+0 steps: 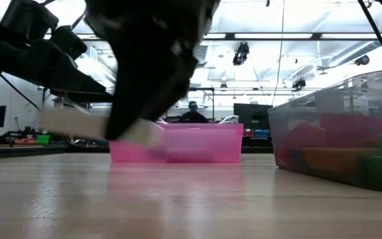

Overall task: Pick & Place Toys
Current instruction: Put the yellow game card into the red bin

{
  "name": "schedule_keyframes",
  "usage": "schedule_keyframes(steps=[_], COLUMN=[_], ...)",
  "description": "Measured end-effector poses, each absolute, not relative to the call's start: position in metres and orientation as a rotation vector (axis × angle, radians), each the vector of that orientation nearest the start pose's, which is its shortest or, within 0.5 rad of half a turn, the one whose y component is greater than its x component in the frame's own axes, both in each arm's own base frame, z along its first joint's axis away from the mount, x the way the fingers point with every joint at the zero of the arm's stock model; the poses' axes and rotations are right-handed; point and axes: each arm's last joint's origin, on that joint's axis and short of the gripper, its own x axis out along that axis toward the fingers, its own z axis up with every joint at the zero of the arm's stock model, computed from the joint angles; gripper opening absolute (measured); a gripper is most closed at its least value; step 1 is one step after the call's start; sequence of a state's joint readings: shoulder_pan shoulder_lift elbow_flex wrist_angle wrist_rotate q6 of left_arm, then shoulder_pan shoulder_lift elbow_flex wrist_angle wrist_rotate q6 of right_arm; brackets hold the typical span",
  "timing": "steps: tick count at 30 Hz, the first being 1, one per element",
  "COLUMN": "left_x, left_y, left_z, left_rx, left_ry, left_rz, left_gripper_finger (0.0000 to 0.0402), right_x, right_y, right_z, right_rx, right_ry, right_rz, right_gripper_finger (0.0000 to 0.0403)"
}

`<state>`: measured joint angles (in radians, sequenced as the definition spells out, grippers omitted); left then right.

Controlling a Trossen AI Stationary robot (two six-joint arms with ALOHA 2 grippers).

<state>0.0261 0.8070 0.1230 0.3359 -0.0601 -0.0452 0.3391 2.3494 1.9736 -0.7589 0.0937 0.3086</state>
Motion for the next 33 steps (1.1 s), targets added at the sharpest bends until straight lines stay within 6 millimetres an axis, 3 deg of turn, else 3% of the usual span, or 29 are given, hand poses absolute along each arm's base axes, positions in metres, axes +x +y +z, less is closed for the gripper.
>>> schedule_keyframes(steps=[16, 27, 33], left_x=[0.156, 0.156, 0.156], left_y=[0.006, 0.006, 0.006], left_z=[0.153, 0.153, 0.153], left_rx=[-0.039, -0.038, -0.036], left_ry=[0.344, 0.344, 0.344], left_rz=[0.093, 0.094, 0.093], left_gripper_finger=[0.0342, 0.0342, 0.0342], right_x=[0.499, 0.506, 0.503], right_y=[0.178, 0.174, 0.167], right_z=[0.194, 0.174, 0.162], right_rx=[-0.069, -0.013, 0.014], right_ry=[0.667, 0.271, 0.242], right_rz=[0.218, 0.311, 0.306], right_gripper_finger=[0.03, 0.03, 0.03])
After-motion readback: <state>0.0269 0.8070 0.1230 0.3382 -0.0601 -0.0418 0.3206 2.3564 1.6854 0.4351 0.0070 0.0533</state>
